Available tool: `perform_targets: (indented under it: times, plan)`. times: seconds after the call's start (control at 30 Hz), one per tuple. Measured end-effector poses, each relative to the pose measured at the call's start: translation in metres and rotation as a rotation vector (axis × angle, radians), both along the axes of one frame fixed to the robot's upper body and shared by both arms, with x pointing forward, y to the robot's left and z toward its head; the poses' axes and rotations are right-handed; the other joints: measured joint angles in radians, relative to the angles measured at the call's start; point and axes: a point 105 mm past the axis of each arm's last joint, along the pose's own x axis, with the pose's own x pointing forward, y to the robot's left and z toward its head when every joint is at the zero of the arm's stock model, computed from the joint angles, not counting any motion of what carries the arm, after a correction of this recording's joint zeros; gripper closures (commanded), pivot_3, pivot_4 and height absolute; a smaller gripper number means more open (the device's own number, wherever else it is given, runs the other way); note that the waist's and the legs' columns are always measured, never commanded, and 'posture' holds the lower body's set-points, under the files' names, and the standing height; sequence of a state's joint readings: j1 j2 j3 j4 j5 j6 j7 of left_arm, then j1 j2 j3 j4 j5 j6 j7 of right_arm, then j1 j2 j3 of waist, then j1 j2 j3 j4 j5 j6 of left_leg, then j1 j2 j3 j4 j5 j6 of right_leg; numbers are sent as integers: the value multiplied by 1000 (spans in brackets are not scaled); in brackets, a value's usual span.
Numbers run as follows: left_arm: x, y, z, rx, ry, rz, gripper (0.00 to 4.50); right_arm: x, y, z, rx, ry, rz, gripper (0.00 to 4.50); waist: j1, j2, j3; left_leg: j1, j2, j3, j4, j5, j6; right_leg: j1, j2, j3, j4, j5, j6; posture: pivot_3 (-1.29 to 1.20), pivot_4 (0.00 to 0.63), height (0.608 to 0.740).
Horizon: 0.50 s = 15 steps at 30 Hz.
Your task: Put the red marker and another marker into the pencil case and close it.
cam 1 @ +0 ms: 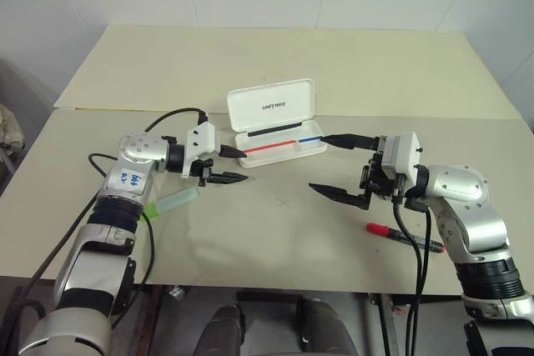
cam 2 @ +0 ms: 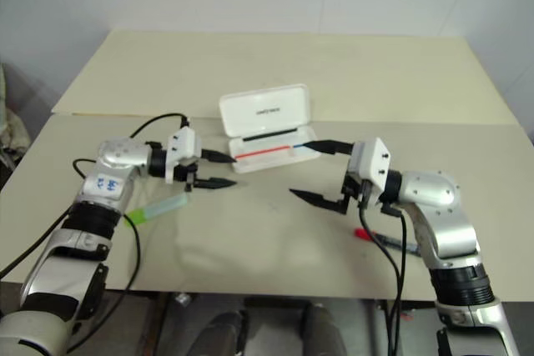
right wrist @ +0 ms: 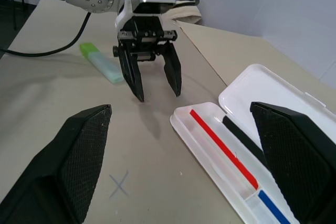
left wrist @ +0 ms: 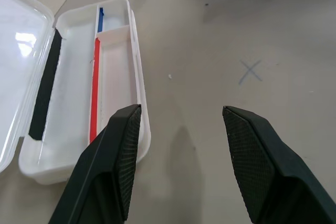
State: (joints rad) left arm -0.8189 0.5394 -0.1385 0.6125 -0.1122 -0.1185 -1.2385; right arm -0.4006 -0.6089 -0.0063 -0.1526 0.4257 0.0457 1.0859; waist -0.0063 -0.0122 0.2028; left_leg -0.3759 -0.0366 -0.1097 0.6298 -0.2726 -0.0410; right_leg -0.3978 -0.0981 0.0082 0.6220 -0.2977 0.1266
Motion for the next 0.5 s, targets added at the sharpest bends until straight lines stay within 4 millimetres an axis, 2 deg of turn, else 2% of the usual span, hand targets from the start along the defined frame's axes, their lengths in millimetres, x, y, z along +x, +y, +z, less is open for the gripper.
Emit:
perform_targets:
  times: [0.3,0.5]
  plan:
    - [20,-12,-6,18,1,85,1888,-2,2,2,28,-18,-48,0,5,-2,1,0,0,0,1,0,0,0,0,0,1,0,0,0,150,740]
    - [22,-26,-16,36,45,56,1888,-5,3,4,33,-21,-62,0,4,-2,1,0,0,0,1,0,0,0,0,0,1,0,0,0,150,740]
